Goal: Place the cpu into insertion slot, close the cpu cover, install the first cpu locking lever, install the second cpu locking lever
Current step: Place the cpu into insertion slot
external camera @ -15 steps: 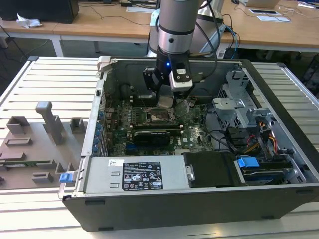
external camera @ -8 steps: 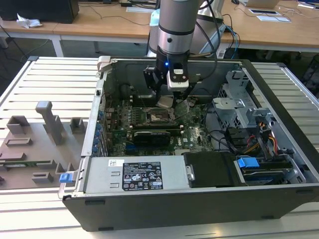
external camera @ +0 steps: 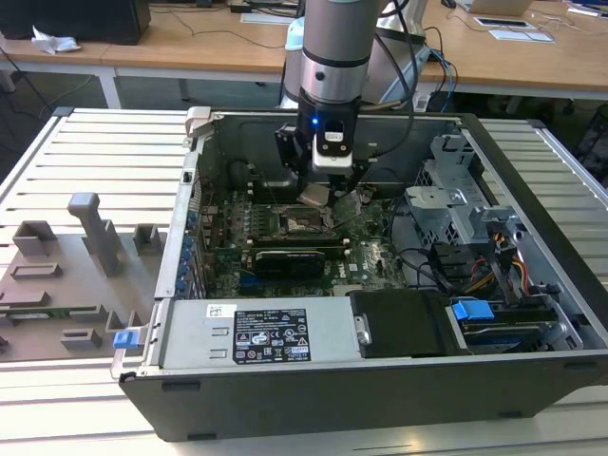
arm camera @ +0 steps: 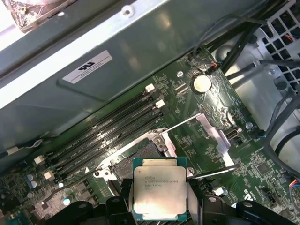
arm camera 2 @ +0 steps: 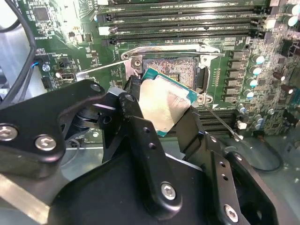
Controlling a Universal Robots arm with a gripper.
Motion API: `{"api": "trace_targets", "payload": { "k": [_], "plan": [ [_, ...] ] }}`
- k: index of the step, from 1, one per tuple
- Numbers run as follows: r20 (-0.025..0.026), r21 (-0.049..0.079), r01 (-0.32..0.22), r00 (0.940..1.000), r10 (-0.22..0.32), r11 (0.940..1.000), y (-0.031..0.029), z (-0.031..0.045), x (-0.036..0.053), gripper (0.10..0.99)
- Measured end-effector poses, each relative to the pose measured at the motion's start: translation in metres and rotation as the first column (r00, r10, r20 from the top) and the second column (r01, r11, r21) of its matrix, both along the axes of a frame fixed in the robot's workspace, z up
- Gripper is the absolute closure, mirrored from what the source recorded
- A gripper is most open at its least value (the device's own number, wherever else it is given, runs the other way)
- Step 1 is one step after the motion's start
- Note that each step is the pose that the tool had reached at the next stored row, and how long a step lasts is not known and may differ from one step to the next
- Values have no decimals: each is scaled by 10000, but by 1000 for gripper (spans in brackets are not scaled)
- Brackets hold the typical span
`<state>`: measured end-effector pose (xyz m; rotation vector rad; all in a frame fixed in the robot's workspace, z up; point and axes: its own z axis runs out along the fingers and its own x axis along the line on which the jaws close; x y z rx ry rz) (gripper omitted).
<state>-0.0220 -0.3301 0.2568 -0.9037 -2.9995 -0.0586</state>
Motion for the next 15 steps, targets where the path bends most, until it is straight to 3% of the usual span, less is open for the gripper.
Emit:
{"api": "trace_targets", "payload": {
  "k": [11, 15],
  "plan": [
    [0, -3, 1140, 9935, -1140, 9935, 0, -3, 0, 545],
    [0, -3, 1851, 9827, -1851, 9827, 0, -4, 0, 545]
  ]
}}
